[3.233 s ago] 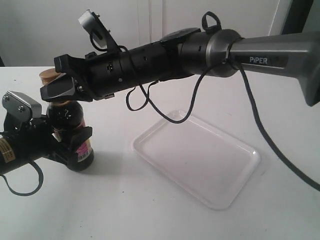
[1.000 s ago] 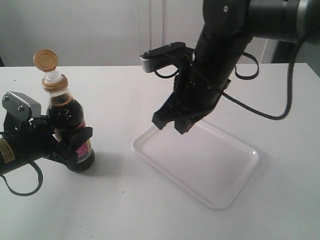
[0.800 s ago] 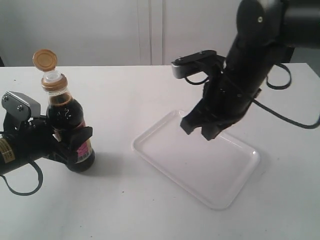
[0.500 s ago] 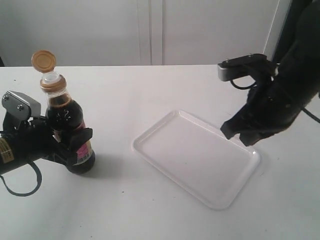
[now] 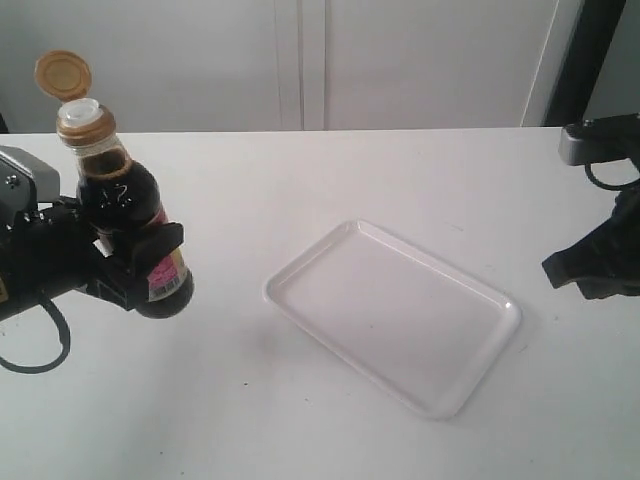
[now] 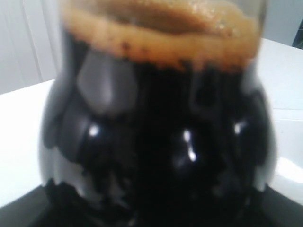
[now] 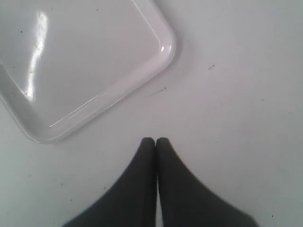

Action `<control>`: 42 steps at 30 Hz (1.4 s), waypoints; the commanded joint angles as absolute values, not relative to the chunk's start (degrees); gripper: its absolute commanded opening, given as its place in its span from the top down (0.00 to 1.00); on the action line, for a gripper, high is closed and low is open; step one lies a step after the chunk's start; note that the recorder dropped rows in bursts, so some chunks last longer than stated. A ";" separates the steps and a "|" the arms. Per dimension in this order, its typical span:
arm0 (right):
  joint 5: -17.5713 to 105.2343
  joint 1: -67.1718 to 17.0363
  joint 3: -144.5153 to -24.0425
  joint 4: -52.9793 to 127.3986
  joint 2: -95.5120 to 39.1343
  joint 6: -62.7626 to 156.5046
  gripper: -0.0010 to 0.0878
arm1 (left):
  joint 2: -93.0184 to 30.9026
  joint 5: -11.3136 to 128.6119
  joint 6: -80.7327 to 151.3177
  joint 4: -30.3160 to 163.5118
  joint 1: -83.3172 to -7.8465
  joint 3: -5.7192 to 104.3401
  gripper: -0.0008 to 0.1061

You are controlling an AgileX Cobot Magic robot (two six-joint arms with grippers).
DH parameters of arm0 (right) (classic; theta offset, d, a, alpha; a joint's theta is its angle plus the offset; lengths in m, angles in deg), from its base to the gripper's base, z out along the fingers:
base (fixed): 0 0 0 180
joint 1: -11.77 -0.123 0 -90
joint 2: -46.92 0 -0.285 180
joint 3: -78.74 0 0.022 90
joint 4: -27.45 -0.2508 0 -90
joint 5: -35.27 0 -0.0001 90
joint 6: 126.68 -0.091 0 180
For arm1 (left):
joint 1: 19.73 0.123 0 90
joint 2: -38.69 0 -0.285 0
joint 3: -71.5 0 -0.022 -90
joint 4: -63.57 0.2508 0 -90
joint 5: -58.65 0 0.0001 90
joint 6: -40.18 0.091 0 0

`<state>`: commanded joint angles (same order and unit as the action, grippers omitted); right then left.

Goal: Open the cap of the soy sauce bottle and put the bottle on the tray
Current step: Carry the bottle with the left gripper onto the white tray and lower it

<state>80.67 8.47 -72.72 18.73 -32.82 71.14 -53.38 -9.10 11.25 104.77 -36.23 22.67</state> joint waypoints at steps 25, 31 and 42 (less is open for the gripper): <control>69.39 8.47 -67.94 18.73 -31.98 69.83 0.99 | -58.63 3.41 13.36 93.98 -57.50 41.62 0.99; 68.53 8.47 -67.94 18.73 -31.98 69.71 0.99 | -63.12 2.71 14.93 92.09 -60.14 44.75 0.99; 67.25 8.47 -67.94 18.73 -31.98 69.61 0.99 | -71.54 -1.73 18.64 88.40 -63.75 49.14 0.99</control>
